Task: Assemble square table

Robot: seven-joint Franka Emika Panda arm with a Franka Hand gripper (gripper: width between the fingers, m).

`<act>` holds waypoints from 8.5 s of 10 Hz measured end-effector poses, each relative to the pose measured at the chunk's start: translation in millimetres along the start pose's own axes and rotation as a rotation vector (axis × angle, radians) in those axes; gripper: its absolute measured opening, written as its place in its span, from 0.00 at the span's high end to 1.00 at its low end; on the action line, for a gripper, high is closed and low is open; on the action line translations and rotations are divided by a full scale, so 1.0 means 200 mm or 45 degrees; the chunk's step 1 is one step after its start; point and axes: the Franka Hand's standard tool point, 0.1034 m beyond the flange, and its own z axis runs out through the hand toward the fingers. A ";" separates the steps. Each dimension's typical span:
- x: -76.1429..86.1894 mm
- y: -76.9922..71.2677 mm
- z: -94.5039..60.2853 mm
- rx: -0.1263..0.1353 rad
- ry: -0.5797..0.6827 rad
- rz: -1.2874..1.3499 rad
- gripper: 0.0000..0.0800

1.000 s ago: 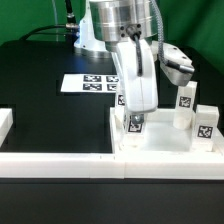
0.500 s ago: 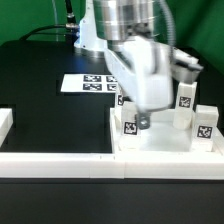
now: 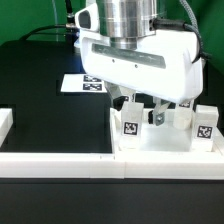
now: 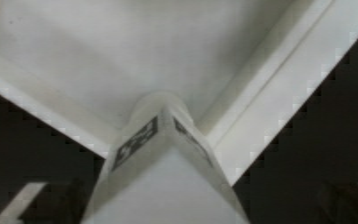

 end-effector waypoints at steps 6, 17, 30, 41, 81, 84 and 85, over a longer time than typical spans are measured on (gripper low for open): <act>0.03 0.03 0.04 -0.001 0.111 -0.390 0.56; 0.00 0.09 0.05 0.134 -0.008 1.412 0.64; -0.04 0.01 0.07 0.046 0.146 0.006 0.19; -0.04 0.05 0.09 0.041 0.076 0.567 0.63; 0.00 0.07 0.06 -0.081 -0.086 1.607 0.63; 0.00 0.07 0.06 -0.080 -0.086 1.602 0.45; 0.00 0.07 0.06 -0.080 -0.086 1.602 0.26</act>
Offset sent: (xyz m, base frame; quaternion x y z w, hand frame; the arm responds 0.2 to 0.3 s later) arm 0.0000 0.0000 0.0000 0.0000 0.0000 0.0650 0.9979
